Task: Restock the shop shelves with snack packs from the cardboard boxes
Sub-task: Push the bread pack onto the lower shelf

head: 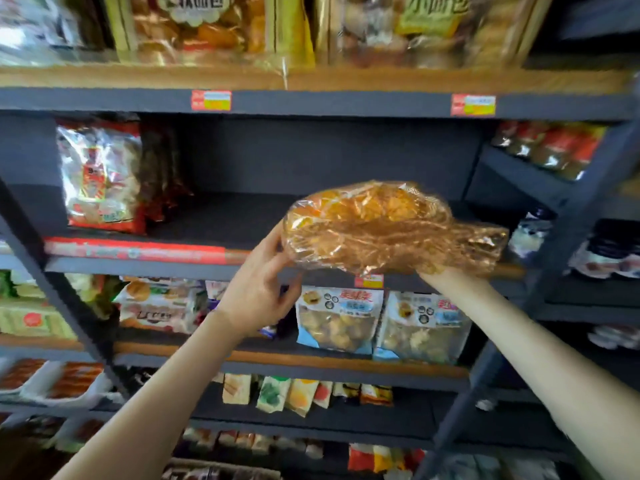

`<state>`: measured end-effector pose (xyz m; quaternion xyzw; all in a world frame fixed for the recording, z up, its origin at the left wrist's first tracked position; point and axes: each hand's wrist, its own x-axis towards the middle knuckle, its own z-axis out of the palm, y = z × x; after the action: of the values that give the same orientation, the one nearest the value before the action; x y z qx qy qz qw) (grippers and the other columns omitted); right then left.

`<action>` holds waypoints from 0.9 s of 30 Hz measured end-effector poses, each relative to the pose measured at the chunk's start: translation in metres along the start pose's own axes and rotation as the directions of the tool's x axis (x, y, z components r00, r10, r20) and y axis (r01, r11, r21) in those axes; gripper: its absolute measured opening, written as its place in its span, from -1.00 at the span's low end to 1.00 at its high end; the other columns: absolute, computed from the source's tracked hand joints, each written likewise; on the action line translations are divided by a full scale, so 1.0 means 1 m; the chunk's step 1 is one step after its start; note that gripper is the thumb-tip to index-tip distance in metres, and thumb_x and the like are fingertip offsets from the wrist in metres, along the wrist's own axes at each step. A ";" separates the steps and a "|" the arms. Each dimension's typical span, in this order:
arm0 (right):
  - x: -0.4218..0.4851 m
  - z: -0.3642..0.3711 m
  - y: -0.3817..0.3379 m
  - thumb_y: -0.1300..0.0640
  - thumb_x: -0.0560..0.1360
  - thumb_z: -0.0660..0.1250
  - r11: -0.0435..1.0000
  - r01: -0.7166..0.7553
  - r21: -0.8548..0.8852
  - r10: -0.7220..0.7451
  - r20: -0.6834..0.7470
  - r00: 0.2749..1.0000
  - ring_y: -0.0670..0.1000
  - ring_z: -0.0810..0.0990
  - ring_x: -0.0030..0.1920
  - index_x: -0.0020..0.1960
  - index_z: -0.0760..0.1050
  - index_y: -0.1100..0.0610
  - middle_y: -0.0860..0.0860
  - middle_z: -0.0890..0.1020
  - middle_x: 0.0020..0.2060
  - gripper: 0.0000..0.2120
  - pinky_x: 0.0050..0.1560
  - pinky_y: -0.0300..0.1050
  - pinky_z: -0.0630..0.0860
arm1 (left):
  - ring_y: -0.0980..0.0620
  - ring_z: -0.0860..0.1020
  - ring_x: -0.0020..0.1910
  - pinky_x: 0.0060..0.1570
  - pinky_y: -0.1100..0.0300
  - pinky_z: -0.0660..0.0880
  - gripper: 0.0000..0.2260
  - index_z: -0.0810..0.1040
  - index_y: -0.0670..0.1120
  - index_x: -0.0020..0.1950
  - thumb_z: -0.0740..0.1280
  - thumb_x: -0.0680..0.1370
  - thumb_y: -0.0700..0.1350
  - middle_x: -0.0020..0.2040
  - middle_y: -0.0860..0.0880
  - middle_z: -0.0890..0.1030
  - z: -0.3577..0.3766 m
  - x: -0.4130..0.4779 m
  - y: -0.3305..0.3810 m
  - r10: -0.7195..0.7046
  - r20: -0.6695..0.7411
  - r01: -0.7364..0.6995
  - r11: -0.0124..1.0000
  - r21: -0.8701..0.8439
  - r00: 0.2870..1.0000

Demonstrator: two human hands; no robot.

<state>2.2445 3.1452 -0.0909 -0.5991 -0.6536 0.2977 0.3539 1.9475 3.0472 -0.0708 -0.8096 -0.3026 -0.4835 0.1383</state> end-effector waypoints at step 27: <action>0.165 -0.027 -0.038 -0.35 0.38 0.34 0.321 0.377 -0.869 -0.486 0.190 0.853 0.15 -0.49 0.45 0.52 -0.38 -0.14 0.00 -0.48 0.44 0.07 0.26 0.33 -0.53 | -0.20 0.47 0.27 0.27 -0.08 0.41 -0.18 -0.18 -0.09 0.56 0.36 0.55 0.01 0.29 -0.26 0.44 0.186 0.159 -0.141 -0.493 0.526 0.370 0.870 0.327 0.693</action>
<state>2.2395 3.3047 -0.0275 -0.5110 -0.8252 -0.2234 0.0901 2.0452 3.3098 -0.0343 -0.8071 -0.5584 -0.1919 -0.0028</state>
